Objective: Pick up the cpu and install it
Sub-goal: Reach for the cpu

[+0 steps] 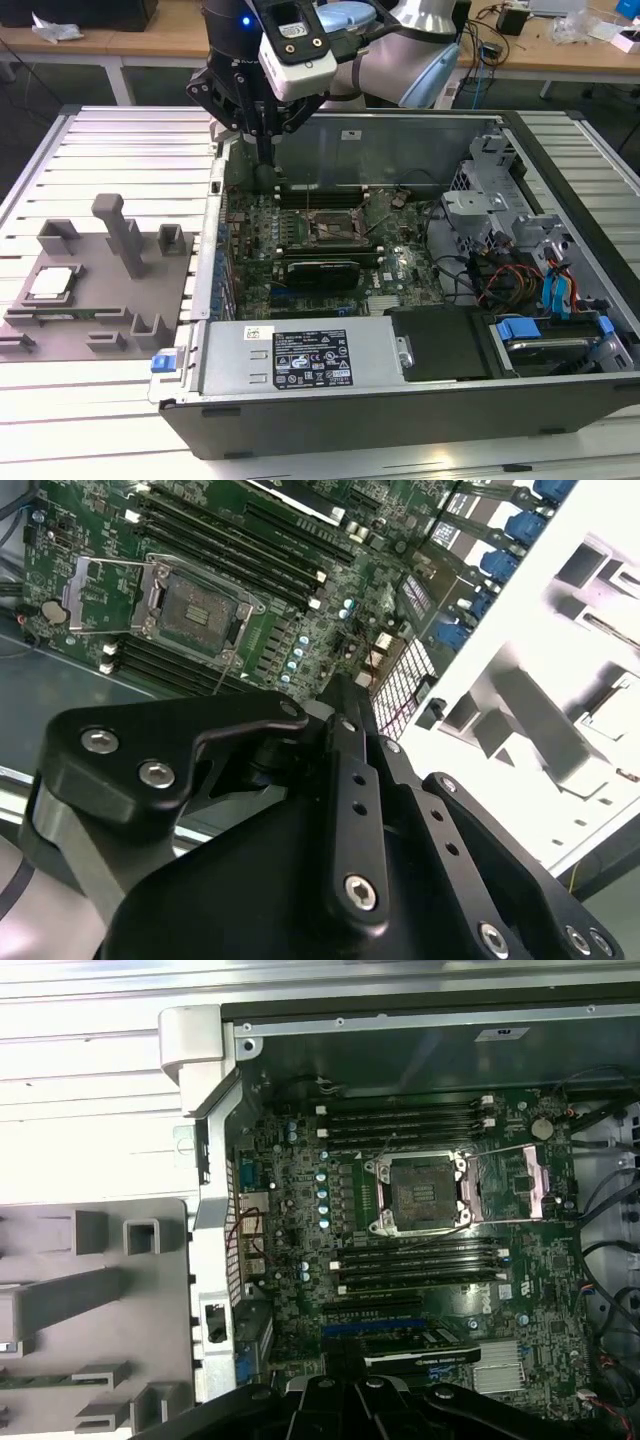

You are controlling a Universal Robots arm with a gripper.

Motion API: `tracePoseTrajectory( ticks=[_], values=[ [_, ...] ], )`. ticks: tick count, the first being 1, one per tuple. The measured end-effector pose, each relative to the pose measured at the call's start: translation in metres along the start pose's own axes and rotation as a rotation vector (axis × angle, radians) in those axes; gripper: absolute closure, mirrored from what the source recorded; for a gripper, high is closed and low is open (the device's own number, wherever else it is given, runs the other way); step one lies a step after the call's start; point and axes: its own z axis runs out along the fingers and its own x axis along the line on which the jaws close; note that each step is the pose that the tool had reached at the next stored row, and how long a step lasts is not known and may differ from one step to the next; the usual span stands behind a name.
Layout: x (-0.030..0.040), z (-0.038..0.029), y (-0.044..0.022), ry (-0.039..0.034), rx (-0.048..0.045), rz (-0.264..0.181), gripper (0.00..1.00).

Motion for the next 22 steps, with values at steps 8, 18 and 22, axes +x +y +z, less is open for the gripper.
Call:
tracePoseTrajectory(
  ticks=[8,18,22],
  values=[
    [0.0025,-0.0001,-0.0002,0.0000,0.0000,0.000,0.89],
    [0.0054,-0.0002,-0.0004,0.0000,0.0000,0.000,0.89],
    [0.0080,-0.0002,-0.0006,-0.0001,0.0000,0.000,0.89]
  ],
)
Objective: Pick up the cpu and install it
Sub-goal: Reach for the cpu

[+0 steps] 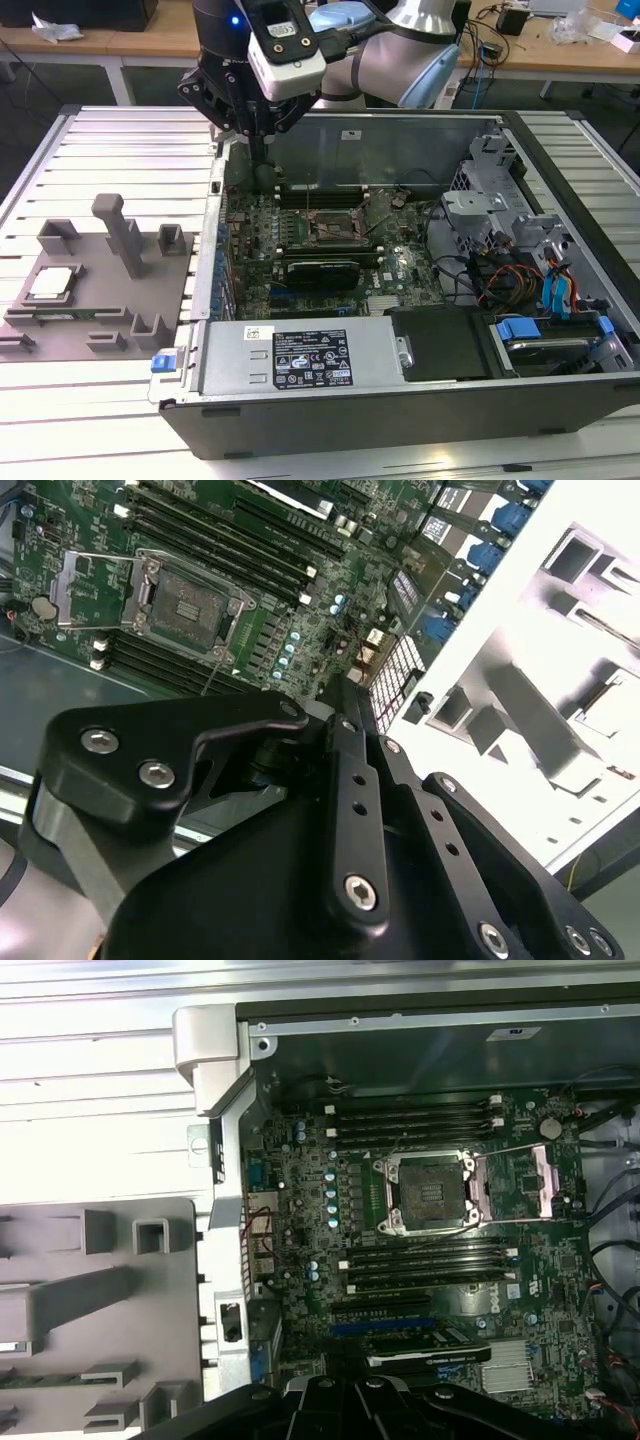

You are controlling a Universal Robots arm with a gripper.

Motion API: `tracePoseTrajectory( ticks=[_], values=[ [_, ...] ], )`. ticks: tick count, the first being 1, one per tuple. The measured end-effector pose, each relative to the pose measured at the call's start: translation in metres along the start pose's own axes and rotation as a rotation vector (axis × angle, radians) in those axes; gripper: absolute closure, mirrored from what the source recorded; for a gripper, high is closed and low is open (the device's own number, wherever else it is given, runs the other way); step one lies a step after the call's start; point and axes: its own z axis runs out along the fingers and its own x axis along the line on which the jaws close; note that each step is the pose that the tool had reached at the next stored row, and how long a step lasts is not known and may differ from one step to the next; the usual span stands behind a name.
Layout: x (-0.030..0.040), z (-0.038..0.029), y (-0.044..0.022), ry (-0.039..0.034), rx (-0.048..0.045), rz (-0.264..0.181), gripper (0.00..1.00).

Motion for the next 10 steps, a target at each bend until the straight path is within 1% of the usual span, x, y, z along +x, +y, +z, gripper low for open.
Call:
tracePoseTrajectory(
  ticks=[10],
  values=[
    [0.0086,-0.0002,-0.0006,-0.0001,-0.0001,0.000,0.89]
  ],
)
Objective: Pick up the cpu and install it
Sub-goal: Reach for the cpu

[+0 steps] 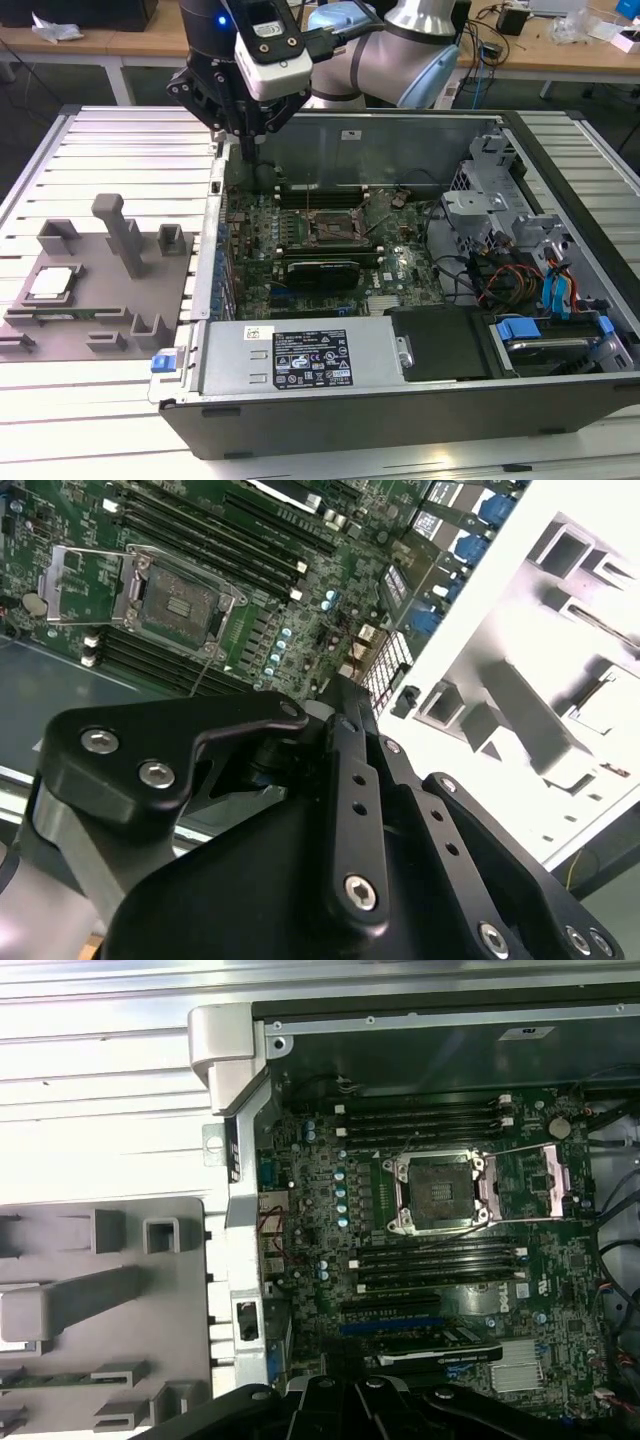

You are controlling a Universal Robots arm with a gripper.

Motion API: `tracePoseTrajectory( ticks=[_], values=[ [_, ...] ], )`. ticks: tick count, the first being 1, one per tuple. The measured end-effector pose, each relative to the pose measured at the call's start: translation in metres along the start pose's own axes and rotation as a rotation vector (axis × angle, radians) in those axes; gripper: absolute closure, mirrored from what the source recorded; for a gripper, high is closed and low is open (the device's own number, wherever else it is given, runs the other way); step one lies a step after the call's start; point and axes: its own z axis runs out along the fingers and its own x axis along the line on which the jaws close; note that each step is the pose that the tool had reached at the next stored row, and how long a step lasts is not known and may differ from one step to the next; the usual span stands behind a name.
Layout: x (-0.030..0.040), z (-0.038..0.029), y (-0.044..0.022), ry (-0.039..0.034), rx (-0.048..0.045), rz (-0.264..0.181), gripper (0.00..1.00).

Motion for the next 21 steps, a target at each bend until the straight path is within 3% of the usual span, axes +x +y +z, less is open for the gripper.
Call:
tracePoseTrajectory(
  ticks=[21],
  values=[
    [0.0160,-0.0005,-0.0012,0.0000,0.0001,0.000,0.89]
  ],
)
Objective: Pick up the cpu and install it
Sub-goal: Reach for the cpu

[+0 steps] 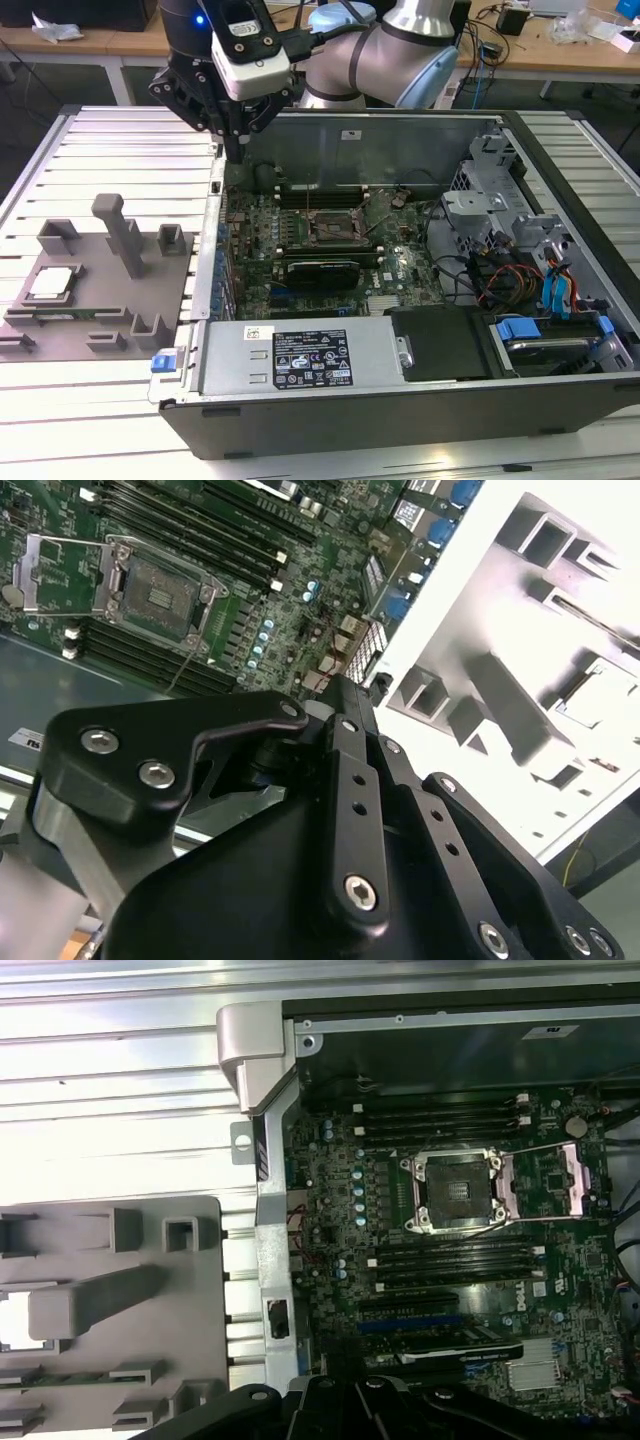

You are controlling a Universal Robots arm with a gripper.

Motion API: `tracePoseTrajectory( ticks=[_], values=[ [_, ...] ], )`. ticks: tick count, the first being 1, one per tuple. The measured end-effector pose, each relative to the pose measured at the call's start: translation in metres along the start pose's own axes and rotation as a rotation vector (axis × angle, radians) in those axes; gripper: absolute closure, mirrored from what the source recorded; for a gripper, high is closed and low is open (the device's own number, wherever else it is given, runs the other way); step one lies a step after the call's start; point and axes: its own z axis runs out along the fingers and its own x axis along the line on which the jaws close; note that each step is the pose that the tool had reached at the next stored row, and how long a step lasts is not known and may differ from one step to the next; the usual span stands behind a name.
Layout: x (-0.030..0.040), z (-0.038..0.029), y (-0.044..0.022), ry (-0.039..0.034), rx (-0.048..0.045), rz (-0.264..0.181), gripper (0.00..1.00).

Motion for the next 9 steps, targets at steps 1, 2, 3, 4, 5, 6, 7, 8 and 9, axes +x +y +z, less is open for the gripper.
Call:
tracePoseTrajectory(
  ticks=[1,2,3,4,5,6,7,8,9],
  values=[
    [0.0009,-0.0001,-0.0001,0.0000,0.0000,0.000,0.89],
    [0.0022,-0.0001,-0.0002,0.0000,0.0000,0.000,0.89],
    [0.0029,-0.0001,-0.0002,0.0000,0.0000,0.000,0.89],
    [0.0037,-0.0002,-0.0003,0.0001,0.0001,0.000,0.89],
    [0.0042,-0.0002,-0.0003,0.0001,0.0001,0.000,0.89],
    [0.0046,-0.0001,-0.0003,0.0000,0.0000,0.000,0.89],
    [0.0053,-0.0002,-0.0004,0.0001,0.0001,0.000,0.89],
    [0.0056,-0.0002,-0.0004,0.0001,0.0001,0.000,0.89],
    [0.0059,-0.0002,-0.0004,0.0000,0.0000,0.000,0.89]
  ],
)
